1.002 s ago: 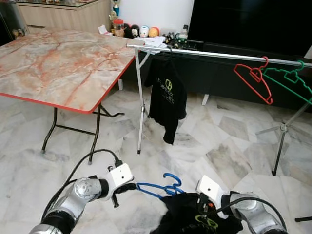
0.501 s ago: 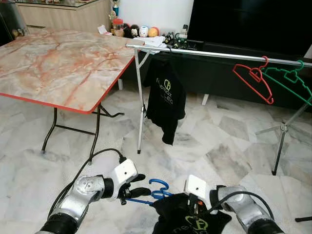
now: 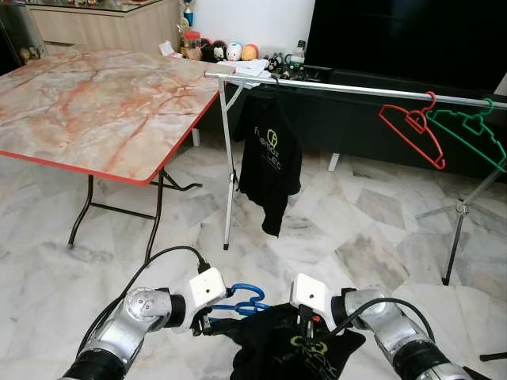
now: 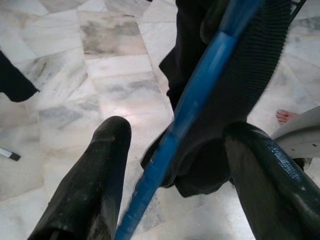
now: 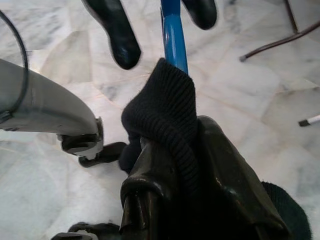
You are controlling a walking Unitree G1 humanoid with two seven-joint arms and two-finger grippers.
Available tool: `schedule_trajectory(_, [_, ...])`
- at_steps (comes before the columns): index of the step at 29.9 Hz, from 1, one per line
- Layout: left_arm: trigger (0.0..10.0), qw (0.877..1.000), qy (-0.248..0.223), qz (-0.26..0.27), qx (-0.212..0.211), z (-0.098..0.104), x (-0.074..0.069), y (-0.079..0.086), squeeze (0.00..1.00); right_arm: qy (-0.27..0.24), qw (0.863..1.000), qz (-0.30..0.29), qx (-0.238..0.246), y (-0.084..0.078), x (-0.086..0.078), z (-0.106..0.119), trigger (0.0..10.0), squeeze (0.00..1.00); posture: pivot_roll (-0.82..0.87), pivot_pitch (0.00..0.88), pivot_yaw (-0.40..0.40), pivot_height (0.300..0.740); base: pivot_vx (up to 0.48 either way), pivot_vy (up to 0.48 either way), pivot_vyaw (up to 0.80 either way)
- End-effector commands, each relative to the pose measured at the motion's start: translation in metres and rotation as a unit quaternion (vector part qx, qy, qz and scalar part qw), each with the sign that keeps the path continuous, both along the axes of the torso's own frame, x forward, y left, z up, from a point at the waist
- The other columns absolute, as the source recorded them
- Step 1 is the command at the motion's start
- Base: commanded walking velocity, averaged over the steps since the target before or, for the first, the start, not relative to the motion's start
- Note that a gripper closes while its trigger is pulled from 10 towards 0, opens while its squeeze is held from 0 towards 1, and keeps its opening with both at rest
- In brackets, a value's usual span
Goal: Hang hanger
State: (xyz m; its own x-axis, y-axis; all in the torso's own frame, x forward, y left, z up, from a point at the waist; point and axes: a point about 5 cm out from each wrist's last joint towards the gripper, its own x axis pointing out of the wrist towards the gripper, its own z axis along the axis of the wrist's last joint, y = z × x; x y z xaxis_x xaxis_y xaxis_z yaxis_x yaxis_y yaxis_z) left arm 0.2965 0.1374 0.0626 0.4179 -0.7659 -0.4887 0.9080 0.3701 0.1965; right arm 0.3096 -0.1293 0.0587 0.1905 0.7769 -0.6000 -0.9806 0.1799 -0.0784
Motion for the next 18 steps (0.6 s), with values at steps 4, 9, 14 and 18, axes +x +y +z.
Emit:
schedule_trajectory(4, [10.0, 1.000, -0.006, -0.009, 0.012, -0.0011, 0.0011, -0.0034, 0.00, -0.015, 1.000, 0.013, 0.017, 0.0040, 0.0034, 0.0093, 10.0, 0.00, 0.09, 0.019, -0.028, 0.740, 0.000, 0.000, 0.00])
schedule_trajectory(9, [0.0, 1.000, -0.008, -0.003, 0.009, -0.0016, 0.0026, -0.0049, 0.00, -0.011, 0.999, 0.019, 0.027, 0.0045, 0.0027, 0.0105, 10.0, 0.00, 0.09, 0.013, -0.028, 0.740, 0.000, 0.000, 0.00])
schedule_trajectory(14, [0.0, 1.000, -0.008, -0.002, 0.007, -0.0011, 0.0031, -0.0049, 0.00, -0.010, 0.999, 0.017, 0.035, 0.0052, 0.0029, 0.0113, 10.0, 0.00, 0.09, 0.011, -0.028, 0.740, 0.000, 0.000, 0.00])
schedule_trajectory(18, [0.0, 1.000, -0.007, -0.003, 0.005, -0.0012, 0.0034, -0.0051, 0.00, -0.010, 0.999, 0.016, 0.038, 0.0059, 0.0032, 0.0118, 10.0, 0.00, 0.09, 0.011, -0.027, 0.740, 0.000, 0.000, 0.00])
